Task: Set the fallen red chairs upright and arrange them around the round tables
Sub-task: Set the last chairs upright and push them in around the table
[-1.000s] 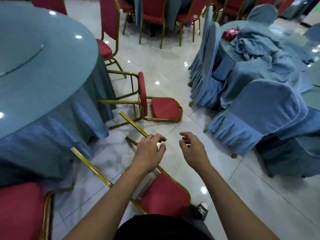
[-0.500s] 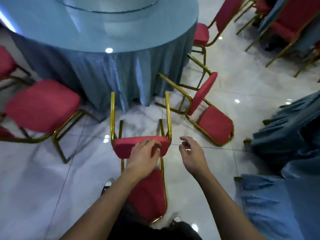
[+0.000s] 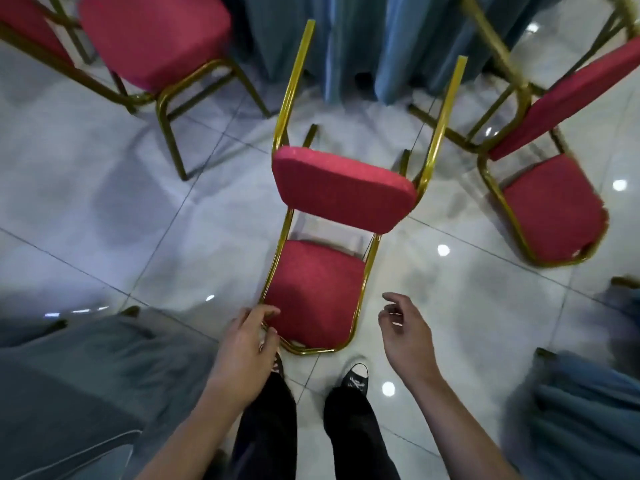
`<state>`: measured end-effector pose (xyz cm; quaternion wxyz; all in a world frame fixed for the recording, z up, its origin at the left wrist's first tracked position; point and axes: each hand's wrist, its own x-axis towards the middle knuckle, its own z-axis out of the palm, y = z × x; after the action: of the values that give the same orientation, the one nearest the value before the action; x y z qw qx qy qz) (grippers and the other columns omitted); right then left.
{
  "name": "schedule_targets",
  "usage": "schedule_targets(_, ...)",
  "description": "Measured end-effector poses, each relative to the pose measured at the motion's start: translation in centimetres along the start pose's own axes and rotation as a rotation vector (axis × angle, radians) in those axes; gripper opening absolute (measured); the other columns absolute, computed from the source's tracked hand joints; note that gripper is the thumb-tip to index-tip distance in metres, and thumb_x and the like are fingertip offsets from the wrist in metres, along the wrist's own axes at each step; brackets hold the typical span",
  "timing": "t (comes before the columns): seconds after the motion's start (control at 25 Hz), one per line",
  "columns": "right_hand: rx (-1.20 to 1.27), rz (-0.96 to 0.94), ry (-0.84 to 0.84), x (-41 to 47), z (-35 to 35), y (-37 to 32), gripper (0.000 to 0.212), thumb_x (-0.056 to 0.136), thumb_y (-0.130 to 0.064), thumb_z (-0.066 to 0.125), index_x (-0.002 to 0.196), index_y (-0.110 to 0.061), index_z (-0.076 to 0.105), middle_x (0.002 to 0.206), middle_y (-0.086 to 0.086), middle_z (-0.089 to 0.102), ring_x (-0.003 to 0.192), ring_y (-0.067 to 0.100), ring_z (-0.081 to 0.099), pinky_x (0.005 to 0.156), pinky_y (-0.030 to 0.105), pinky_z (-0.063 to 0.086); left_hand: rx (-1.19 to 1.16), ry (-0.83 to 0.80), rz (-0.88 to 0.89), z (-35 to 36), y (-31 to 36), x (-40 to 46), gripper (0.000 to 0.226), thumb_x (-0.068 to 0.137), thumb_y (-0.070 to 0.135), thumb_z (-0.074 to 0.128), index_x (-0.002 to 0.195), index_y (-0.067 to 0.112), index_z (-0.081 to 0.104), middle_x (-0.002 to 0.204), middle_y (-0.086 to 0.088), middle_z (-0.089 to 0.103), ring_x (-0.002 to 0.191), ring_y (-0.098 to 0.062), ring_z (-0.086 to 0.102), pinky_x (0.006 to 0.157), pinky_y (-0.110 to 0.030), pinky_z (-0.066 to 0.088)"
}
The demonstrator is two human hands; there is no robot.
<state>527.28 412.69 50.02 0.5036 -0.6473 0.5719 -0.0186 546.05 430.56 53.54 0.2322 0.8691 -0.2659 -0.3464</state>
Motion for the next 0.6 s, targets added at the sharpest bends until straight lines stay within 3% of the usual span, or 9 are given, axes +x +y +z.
schedule_targets(0.12,0.003,0.026,0.027,5.3,6.4,6.6,0.031,0.097,-0.015,0.057,0.124,-0.029,0.060,0.110,-0.004,0.063,0.098,0.001,0.062,0.078,0.012,0.046,0.015,0.008,-0.046,6.4,-7.5,4.8,0.032,0.096,0.015,0.055,0.125,0.029,0.057,0.118,0.011,0.052,0.114,-0.012,0.052,0.099,-0.036,0.047)
schedule_targets(0.28,-0.037,0.029,0.093,14.9,16.4,17.8,0.033,0.098,-0.019,0.057,0.131,-0.025,0.056,0.108,-0.004,0.063,0.092,-0.005,0.060,0.066,0.003,0.041,0.054,-0.012,-0.044,16.9,-19.0,14.0,0.037,0.097,0.018,0.053,0.133,0.026,0.053,0.127,0.005,0.051,0.119,-0.015,0.051,0.101,-0.033,0.044)
schedule_targets(0.36,-0.048,0.070,0.128,19.0,20.7,23.8,0.036,0.099,-0.026,0.058,0.135,-0.026,0.052,0.110,-0.004,0.063,0.090,0.001,0.061,0.064,0.009,0.043,0.066,-0.002,-0.069,21.6,-25.1,18.8,0.044,0.097,0.019,0.053,0.140,0.024,0.048,0.134,-0.005,0.048,0.120,-0.024,0.052,0.102,-0.040,0.046)
schedule_targets(0.48,-0.045,0.254,0.200,23.4,27.0,33.7,0.057,0.096,-0.045,0.058,0.145,-0.024,0.040,0.130,0.009,0.057,0.112,0.025,0.060,0.087,0.033,0.049,0.076,0.024,-0.275,26.9,-34.6,25.2,0.059,0.098,0.025,0.053,0.151,0.036,0.031,0.147,-0.015,0.036,0.126,-0.036,0.049,0.107,-0.049,0.044)
schedule_targets(0.6,0.021,0.480,0.152,24.8,31.4,40.8,0.072,0.093,-0.063,0.048,0.147,-0.015,0.036,0.136,0.015,0.054,0.121,0.035,0.056,0.101,0.049,0.048,-0.040,-0.057,-0.395,30.4,-41.3,28.4,0.073,0.099,0.029,0.056,0.155,0.048,0.014,0.153,-0.010,0.040,0.135,-0.033,0.047,0.114,-0.050,0.039)
